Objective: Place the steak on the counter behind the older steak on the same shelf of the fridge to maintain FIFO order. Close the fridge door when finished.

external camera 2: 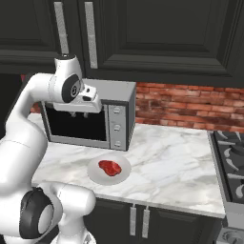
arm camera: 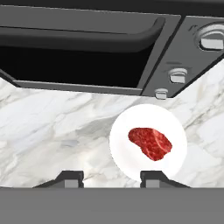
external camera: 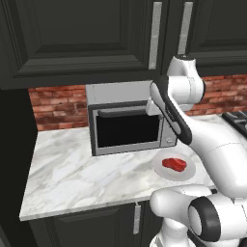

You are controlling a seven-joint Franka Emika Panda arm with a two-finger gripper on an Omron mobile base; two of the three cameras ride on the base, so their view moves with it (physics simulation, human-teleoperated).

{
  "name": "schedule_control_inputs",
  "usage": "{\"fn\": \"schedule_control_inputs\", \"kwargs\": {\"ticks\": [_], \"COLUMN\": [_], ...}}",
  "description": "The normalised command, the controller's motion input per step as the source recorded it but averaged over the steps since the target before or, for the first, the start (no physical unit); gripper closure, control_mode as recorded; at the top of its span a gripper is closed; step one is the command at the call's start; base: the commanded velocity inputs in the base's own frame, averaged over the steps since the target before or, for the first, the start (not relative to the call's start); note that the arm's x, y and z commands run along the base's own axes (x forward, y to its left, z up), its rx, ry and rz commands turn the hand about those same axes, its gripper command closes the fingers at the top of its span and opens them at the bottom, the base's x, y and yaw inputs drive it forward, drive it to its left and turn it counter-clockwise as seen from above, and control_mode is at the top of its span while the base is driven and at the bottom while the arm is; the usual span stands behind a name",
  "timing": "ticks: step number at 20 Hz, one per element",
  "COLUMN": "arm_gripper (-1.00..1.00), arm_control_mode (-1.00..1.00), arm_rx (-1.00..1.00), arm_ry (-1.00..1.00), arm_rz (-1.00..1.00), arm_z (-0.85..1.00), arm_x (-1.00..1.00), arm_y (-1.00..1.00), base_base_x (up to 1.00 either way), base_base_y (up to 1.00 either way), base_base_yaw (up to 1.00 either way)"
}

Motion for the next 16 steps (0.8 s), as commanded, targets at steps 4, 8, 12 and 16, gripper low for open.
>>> {"fn": "schedule_control_inputs", "kwargs": {"ticks": [4,8,12,16], "arm_gripper": [-1.00,-1.00,-1.00,-1.00], "arm_control_mode": [-1.00,-1.00,-1.00,-1.00], "arm_rx": [0.00,-0.01,-0.06,-0.13], "arm_ry": [0.00,-0.11,-0.18,-0.03], "arm_rz": [0.00,0.00,0.00,0.03], "arm_z": [-0.09,-0.70,-0.99,-1.00], "arm_x": [-0.02,-0.22,-0.52,-0.18], "arm_y": [0.02,-0.19,-0.56,-0.66], "base_base_x": [0.00,0.00,0.00,0.00], "base_base_y": [0.00,0.00,0.00,0.00], "base_base_yaw": [0.00,0.00,0.00,0.00]}}
